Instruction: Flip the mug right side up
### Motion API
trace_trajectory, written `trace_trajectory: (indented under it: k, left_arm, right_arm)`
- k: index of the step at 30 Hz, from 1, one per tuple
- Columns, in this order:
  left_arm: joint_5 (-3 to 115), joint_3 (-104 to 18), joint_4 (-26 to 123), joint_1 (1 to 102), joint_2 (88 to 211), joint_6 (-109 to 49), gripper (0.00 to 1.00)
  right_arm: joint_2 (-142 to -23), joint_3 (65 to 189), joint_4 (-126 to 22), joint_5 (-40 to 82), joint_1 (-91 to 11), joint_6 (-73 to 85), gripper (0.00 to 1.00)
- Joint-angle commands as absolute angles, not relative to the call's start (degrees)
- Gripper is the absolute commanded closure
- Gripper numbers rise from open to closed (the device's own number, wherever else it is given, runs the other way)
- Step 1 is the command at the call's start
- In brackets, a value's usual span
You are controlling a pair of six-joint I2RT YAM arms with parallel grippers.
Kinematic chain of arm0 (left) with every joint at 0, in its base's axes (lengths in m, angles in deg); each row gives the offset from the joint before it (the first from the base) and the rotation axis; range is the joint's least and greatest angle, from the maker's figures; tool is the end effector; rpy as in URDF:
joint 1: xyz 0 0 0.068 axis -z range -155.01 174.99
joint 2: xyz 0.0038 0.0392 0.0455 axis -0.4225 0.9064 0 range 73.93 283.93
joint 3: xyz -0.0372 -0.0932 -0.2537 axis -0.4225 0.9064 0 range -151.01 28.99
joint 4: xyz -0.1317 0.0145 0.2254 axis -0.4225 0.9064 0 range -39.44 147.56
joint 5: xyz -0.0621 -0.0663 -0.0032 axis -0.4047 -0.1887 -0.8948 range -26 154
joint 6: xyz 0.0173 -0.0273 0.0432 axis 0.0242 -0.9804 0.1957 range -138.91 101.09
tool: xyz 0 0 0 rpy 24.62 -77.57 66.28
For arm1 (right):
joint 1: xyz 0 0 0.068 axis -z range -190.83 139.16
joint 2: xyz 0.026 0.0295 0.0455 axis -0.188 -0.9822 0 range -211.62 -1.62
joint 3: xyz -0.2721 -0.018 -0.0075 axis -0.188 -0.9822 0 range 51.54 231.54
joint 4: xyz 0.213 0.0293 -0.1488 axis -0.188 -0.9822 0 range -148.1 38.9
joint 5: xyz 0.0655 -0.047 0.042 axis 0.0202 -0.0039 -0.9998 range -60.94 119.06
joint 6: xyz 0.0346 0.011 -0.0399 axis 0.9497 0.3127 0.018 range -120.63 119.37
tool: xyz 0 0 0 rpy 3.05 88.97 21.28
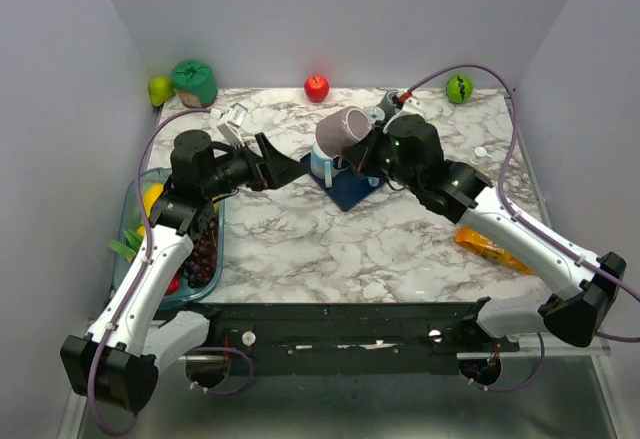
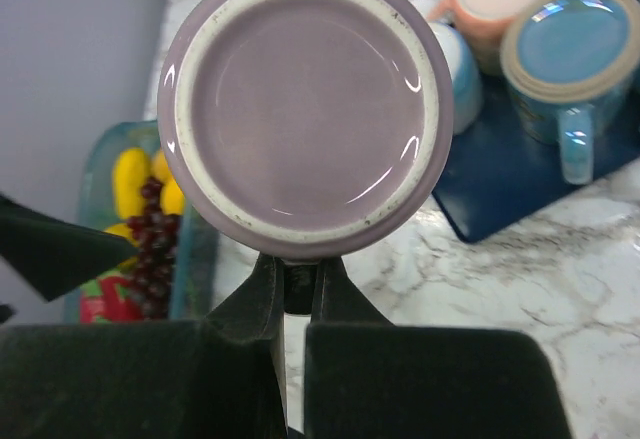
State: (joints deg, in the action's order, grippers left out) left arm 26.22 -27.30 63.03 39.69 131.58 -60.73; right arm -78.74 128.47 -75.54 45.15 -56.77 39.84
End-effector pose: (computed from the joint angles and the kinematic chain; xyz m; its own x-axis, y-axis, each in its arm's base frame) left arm 0.2114 -0.0780 0.3663 -0.6897 -0.3639 -0.6260 0.4242 0.4976 -0.7566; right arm 0.2189 0.2121 0.3849 -0.5549 0.3234 -0.7665 -0.2039 0.8404 0.5021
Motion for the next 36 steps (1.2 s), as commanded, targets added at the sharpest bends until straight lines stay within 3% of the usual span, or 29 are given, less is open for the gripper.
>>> trace_trajectory:
  k: [1,14,36]
  left_arm:
    - [21.11,-25.24,48.82,42.47,129.57,-70.04,0.01]
    - [23.92,-26.29,26.04,48.9,132.02,-85.97,0.02]
    - [31.66,-25.85,13.12,52.85,134.22,-95.64,0.44]
  right_arm:
    - [-74.14,129.85,-61.14,37.33,-56.62,38.92,0.99]
    - [-69.65,130.82,-49.52,26.96,-56.63,44.28,0.99]
    - [-66.13,123.61,-36.25,16.58,-56.54,48.94,0.99]
